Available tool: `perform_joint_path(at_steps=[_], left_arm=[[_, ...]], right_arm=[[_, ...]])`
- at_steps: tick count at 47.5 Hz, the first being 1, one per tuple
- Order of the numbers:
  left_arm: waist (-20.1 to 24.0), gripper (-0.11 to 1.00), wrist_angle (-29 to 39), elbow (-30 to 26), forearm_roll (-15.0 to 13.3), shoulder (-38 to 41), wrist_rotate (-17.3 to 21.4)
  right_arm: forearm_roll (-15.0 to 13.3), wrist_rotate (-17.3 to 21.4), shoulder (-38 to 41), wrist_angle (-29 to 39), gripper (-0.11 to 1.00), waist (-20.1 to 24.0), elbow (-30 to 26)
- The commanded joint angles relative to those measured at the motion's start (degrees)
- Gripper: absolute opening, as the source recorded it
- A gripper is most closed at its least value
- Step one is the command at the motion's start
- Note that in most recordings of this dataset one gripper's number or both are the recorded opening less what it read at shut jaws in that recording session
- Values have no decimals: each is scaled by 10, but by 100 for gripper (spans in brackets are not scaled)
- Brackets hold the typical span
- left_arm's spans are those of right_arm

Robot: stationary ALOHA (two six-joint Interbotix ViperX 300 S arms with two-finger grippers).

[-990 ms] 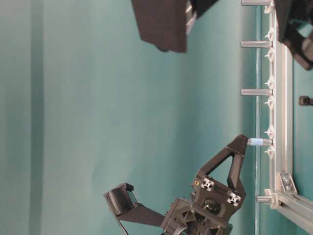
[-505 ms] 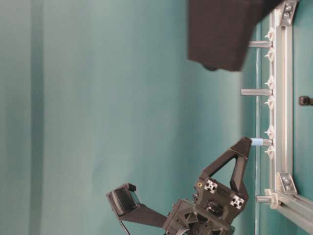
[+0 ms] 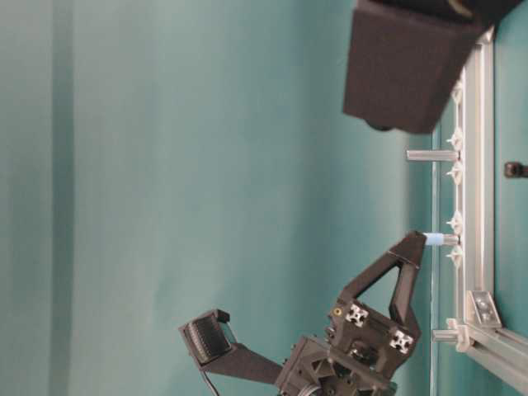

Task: Insert the wire through the string loop located in the center.
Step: 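Close the right gripper on the USB cable just behind the connector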

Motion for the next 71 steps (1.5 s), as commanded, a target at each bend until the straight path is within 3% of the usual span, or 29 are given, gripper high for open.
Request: perform_joint_path(at_steps=[1,22,27,33,36,71], left_arm=[[-2,0,-3,-4,1,-15,-4],[-2,0,-3,-4,1,-15,-4],[-2,0,-3,-4,1,-16,-4],[-2,0,-3,-4,1,-16,-5],[-2,0,-3,-2,1,-15,-4],[-4,0,-3,0,1,-17,-5]], right_arm=[[1,0,-7,-4,55,-1,-11],[1,0,1,-1,52,-3,-20],[1,0,2,0,40,-4,-20],[1,1,2,4,14,-5,-18],[2,1,2,9,7,-5,-17],[1,3,-31,40,7,-6,-11]])
